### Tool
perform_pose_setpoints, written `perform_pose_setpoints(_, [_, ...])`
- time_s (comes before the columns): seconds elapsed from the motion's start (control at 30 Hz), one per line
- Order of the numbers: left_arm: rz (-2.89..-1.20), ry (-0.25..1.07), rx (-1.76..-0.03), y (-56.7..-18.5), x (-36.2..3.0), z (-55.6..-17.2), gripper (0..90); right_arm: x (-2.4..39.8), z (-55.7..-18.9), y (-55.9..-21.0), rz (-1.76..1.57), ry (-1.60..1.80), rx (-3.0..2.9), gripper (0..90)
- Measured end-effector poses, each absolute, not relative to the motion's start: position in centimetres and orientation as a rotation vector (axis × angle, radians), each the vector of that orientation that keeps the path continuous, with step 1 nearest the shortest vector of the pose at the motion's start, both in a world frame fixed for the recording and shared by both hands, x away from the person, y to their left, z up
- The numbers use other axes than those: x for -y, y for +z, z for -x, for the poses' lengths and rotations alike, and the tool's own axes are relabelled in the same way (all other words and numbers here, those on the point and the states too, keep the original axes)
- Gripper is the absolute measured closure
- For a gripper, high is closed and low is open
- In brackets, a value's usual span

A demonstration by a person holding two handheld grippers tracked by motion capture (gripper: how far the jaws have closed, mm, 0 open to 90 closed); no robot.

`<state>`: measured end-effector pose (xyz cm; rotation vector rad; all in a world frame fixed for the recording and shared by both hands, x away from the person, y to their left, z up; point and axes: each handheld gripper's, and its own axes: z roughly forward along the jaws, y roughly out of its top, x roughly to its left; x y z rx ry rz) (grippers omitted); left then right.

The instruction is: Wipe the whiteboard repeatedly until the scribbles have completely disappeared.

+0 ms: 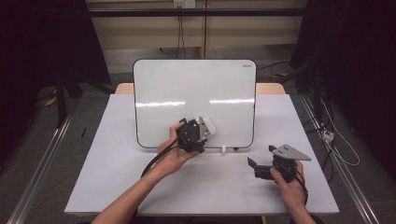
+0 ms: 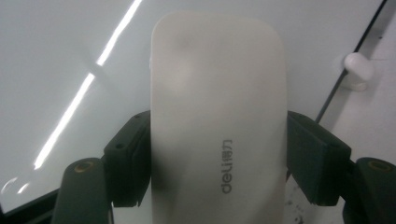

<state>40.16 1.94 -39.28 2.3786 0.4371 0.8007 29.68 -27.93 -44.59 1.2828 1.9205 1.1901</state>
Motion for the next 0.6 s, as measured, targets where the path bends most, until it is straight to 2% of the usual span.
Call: perform_pose_setpoints(0.6, [-2.293, 0.747, -0.585, -38.2, -6.8, -41.4, 30.0, 27.8, -29.8, -44.7, -1.281, 1.188, -1.926, 5.6])
